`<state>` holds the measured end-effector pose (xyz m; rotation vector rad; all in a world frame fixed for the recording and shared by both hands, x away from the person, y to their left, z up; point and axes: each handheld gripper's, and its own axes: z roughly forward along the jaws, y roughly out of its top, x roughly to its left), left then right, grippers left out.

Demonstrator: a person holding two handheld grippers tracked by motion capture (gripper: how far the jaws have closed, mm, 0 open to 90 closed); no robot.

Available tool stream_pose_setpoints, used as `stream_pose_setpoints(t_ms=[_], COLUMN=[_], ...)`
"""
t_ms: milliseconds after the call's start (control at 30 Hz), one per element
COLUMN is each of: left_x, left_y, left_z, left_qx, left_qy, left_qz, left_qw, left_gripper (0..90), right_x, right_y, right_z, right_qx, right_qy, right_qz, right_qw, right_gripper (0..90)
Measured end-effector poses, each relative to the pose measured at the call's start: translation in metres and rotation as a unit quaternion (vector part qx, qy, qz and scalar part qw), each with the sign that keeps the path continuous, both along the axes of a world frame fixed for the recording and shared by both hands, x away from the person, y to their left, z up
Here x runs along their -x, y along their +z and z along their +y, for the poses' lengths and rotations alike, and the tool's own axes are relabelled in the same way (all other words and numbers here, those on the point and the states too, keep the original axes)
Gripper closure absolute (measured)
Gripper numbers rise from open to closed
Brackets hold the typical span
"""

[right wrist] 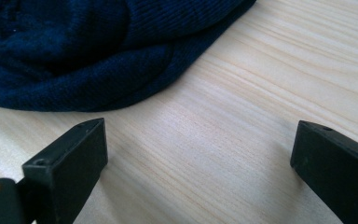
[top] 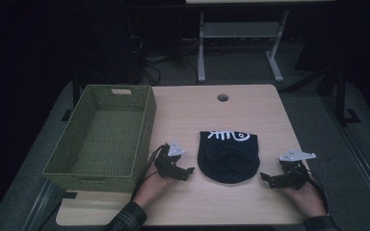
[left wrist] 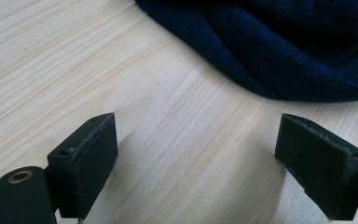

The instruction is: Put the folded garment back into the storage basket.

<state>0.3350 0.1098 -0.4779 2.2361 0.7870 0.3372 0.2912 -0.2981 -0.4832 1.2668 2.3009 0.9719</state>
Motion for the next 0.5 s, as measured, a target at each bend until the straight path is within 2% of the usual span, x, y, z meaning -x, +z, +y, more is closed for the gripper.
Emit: stream_pose_setpoints(t_ms=[67, 133, 233, 267, 300, 400, 433, 500], left_x=[0.0, 0.0, 0.0, 0.0, 0.0, 0.0, 0.0, 0.0], left_y=[0.0, 0.0, 0.0, 0.0, 0.0, 0.0, 0.0, 0.0], left_z=[0.0, -0.001, -0.001, -0.001, -0.001, -0.001, -0.001, -0.001], left_qx=[0.001, 0.002, 0.002, 0.002, 0.002, 0.002, 0.002, 0.002], left_qy=[0.002, 0.005, 0.004, 0.003, 0.003, 0.003, 0.003, 0.003], left_qz=[-0.001, -0.001, -0.002, -0.001, -0.001, -0.002, -0.002, -0.002], left_qw=[1.0, 1.0, 1.0, 1.0, 1.0, 1.0, 1.0, 1.0], left_gripper=[12.0, 12.0, 11.8, 11.8, 11.8, 11.8, 11.8, 11.8], right_x=[-0.001, -0.002, -0.002, -0.005, -0.005, -0.013, -0.013, -0.019], right_y=[0.001, 0.004, 0.009, 0.014, 0.014, 0.022, 0.022, 0.031], right_z=[0.0, 0.0, 0.0, 0.0, 0.0, -0.001, -0.001, -0.003], right_qx=[0.003, 0.007, 0.004, -0.002, -0.002, -0.017, -0.017, -0.029], right_qy=[0.006, 0.016, 0.022, 0.025, 0.025, 0.023, 0.023, 0.021], right_qz=[0.003, 0.009, 0.005, 0.006, 0.006, 0.005, 0.005, 0.004], right_qw=[1.0, 0.9998, 0.9997, 0.9997, 0.9997, 0.9996, 0.9996, 0.9994], right_gripper=[4.2, 13.0, 15.2, 22.7, 22.7, 34.5, 34.5, 51.2])
